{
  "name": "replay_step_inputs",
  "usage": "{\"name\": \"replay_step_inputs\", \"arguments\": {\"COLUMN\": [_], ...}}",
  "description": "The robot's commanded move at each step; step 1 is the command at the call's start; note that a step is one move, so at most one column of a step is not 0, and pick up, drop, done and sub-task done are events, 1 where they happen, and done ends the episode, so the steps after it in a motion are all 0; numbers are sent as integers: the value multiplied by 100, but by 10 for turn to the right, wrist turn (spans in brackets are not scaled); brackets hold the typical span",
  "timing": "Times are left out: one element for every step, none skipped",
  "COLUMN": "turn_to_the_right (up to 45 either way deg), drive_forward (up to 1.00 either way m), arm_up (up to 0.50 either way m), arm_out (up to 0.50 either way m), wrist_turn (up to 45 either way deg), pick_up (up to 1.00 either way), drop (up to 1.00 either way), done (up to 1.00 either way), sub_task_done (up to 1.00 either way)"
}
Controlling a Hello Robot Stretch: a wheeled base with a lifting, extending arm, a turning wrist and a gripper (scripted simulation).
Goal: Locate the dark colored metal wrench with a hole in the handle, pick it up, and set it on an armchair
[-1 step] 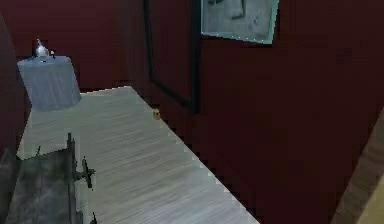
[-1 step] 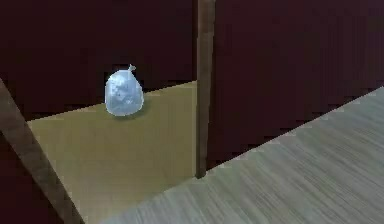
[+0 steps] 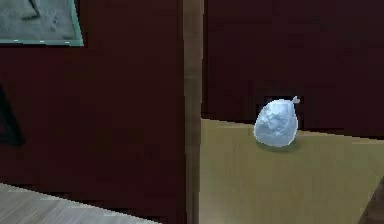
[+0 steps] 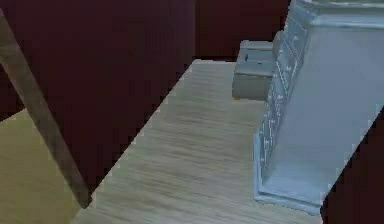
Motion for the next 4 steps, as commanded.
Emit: {"name": "replay_step_inputs", "arguments": {"turn_to_the_right": [300,30,0,-150], "drive_forward": [0,0,90,0], "arm_up": [0,0,0,0], "arm_out": [0,0,0,0], "wrist_turn": [0,0,0,0], "pick_up": [0,0,0,0], "drop": [0,0,0,0], "done": [0,0,0,0], "sub_task_done": [0,0,0,0]}}
